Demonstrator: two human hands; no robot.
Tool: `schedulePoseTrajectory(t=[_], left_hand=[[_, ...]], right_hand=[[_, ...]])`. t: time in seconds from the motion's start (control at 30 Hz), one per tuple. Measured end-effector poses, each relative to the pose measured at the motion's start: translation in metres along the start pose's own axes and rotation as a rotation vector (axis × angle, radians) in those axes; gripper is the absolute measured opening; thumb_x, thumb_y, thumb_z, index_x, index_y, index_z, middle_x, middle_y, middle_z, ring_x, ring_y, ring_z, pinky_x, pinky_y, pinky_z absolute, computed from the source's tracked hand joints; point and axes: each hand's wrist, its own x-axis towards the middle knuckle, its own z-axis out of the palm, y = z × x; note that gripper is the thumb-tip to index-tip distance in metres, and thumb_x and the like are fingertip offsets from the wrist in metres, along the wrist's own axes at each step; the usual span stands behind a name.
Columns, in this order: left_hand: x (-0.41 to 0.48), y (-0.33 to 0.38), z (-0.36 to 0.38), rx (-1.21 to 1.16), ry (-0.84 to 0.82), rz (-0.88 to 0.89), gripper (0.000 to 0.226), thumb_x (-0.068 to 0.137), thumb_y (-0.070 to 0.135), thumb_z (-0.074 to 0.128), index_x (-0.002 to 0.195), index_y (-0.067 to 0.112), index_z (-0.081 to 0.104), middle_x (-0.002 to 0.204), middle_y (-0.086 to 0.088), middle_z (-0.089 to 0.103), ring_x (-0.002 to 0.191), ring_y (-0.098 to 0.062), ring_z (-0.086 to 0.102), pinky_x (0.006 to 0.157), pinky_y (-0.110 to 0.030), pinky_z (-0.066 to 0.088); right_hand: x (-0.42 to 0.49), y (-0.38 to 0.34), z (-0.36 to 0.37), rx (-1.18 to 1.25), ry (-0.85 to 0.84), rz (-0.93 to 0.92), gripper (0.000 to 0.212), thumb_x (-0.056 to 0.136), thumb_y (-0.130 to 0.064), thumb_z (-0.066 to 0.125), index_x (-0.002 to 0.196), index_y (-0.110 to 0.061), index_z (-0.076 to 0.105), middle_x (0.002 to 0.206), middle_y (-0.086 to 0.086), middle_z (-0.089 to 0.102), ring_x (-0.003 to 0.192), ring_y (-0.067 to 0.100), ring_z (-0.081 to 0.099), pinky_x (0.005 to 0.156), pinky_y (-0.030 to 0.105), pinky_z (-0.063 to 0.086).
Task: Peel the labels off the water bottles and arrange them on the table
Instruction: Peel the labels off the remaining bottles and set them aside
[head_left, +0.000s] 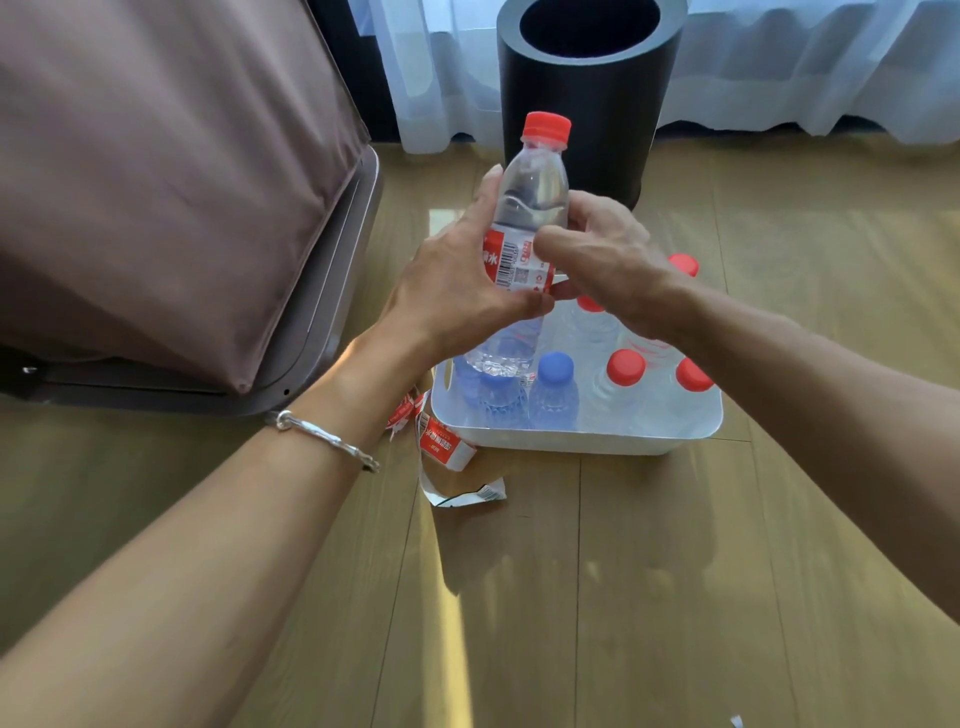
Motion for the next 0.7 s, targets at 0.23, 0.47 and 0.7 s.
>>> schedulePoseTrajectory(t=[0.23, 0.47, 0.7], left_hand=[[0.0009, -0.0003, 0.0056, 0.024, 0.085, 0.068, 0.109, 0.075, 0.043, 0.081, 0.157, 0.032, 0.010, 0.121, -0.002, 0.062, 0.102, -0.014, 0.064, 0.092, -0.039, 0.054], [0.0018, 0.0004, -0.0002, -0.043, 0.047, 0.020, 0.110, 0.076, 0.033, 0.082, 0.157, 0.031, 0.008, 0.117, 0.006, 0.060, 0.099, -0.007, 0.064, 0.085, -0.015, 0.049], [-0.0013, -0.0029, 0.0024, -0.096, 0.038, -0.013, 0.110, 0.074, 0.035, 0.083, 0.157, 0.032, 0.011, 0.110, 0.011, 0.060, 0.100, -0.007, 0.066, 0.094, -0.027, 0.052]], right_hand=[[0.0009, 0.0034, -0.0009, 0.027, 0.043, -0.085, 0.021, 0.094, -0.012, 0.061, 0.115, -0.009, 0.060, 0.097, 0.003, 0.069, 0.082, 0.008, 0.071, 0.065, 0.018, 0.055], [0.0022, 0.0016, -0.0038, 0.037, -0.063, -0.042, 0.029, 0.096, -0.010, 0.053, 0.124, -0.008, 0.056, 0.110, 0.012, 0.067, 0.097, 0.020, 0.070, 0.083, 0.035, 0.060], [0.0039, 0.0054, 0.0017, -0.029, -0.053, -0.071, 0.024, 0.098, -0.016, 0.051, 0.122, -0.015, 0.054, 0.109, 0.007, 0.066, 0.099, 0.017, 0.068, 0.081, 0.029, 0.059]])
